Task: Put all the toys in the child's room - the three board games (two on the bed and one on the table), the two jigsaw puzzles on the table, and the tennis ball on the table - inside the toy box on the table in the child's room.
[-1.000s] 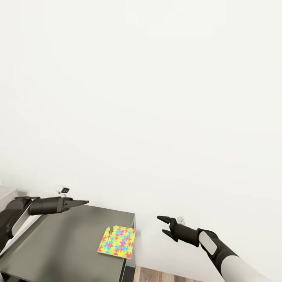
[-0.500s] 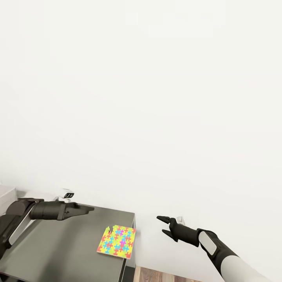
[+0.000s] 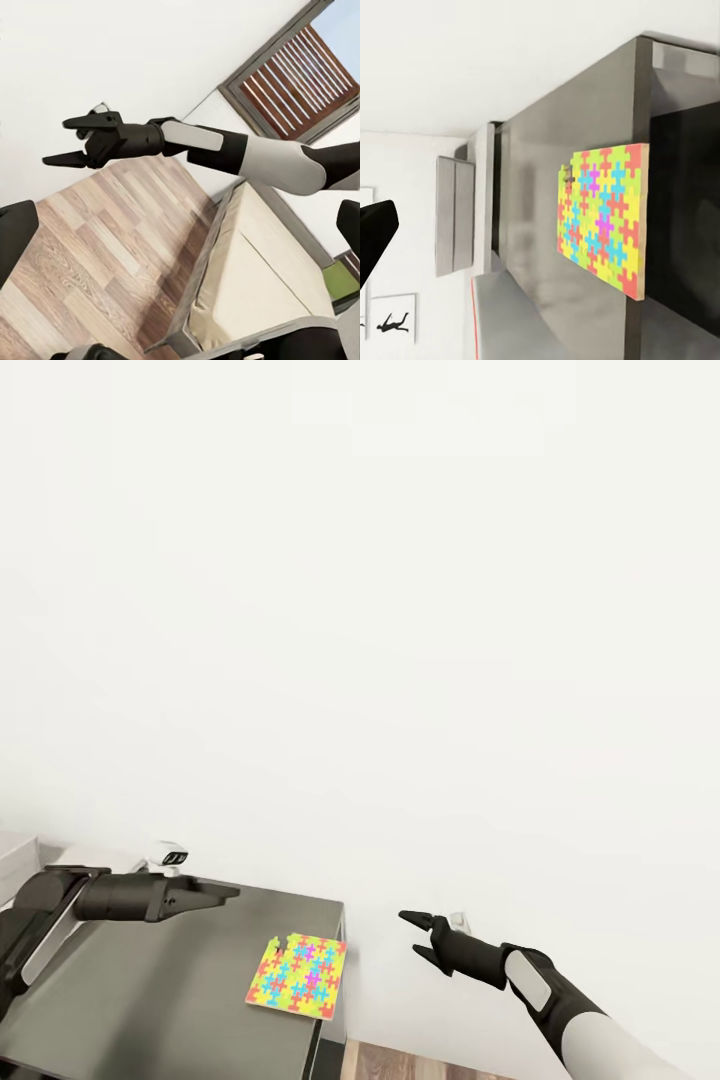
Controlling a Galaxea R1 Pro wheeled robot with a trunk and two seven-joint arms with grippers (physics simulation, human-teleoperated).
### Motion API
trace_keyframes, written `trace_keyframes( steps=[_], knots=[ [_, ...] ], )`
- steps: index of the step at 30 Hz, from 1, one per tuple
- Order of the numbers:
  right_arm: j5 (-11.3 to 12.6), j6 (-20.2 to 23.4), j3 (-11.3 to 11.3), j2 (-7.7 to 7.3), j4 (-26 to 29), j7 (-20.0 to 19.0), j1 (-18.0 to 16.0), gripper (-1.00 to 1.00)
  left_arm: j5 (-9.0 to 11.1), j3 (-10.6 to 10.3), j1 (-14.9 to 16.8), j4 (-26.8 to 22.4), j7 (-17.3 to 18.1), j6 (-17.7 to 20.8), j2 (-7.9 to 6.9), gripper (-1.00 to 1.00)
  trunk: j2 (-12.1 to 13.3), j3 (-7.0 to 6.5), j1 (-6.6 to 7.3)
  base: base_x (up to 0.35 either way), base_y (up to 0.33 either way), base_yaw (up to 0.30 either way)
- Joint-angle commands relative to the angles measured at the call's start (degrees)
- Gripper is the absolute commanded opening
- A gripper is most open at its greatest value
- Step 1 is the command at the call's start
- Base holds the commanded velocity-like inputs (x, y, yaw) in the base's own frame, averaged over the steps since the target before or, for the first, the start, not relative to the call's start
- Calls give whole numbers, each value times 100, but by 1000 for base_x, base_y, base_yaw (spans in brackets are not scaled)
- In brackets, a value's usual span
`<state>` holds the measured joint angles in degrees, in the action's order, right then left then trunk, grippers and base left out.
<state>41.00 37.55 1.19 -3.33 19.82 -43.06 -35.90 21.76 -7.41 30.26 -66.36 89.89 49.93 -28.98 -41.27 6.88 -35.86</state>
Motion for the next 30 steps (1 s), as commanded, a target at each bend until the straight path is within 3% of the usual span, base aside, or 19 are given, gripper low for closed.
trace_keyframes(
  steps=[1, 14, 30],
  knots=[
    [37, 28, 10, 14, 2, 11, -5, 100, 22, -12, 6, 1, 11, 61, -6, 100, -50, 28, -24, 0, 0, 0],
    [46, -3, 1, 173, -1, 67, -5, 100, 22, 9, 6, 1, 11, 54, -2, 100, -572, 262, -310, 0, 0, 0],
    [62, 101, 3, 192, -18, 124, -5, 100, 22, 11, 6, 1, 11, 52, -2, 100, -1213, 549, -661, 0, 0, 0]
  ],
)
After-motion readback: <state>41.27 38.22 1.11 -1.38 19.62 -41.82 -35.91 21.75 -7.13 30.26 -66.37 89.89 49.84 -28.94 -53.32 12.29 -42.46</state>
